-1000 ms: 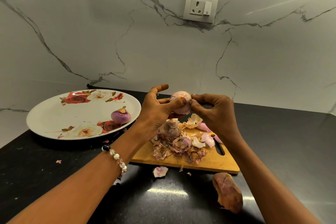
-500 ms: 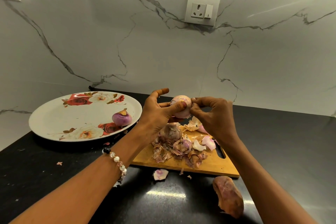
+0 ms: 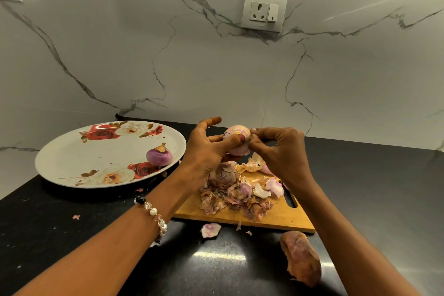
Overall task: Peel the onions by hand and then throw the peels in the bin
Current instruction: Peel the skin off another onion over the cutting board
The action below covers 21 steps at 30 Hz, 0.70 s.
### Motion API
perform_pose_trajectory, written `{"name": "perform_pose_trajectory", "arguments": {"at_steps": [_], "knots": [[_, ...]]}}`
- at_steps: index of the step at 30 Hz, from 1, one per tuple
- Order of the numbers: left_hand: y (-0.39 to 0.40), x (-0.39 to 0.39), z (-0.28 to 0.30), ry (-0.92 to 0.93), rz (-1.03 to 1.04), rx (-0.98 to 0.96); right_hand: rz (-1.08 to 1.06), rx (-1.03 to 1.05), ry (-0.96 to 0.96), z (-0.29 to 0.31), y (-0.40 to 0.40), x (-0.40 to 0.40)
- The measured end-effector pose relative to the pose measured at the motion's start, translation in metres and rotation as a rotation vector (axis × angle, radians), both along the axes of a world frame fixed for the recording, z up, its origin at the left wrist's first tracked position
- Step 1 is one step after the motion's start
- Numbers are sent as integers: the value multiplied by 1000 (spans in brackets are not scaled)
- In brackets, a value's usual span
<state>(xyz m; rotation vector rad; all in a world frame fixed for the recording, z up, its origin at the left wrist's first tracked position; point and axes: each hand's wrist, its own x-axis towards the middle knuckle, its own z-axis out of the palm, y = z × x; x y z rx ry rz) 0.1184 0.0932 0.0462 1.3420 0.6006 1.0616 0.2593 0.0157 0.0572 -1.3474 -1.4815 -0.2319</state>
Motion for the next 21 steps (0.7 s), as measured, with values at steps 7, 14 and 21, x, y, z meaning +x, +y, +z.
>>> {"name": "perform_pose_trajectory", "arguments": {"at_steps": [7,14,21], "knots": [[0,-2,3,1,3,22,45,-24,56,2,-1,0],[1,-2,0,11,8,29,14,-6,39,-4,4,-4],[0,-4,3,-3,31,40,-2,84,22,-9,8,-8]]}}
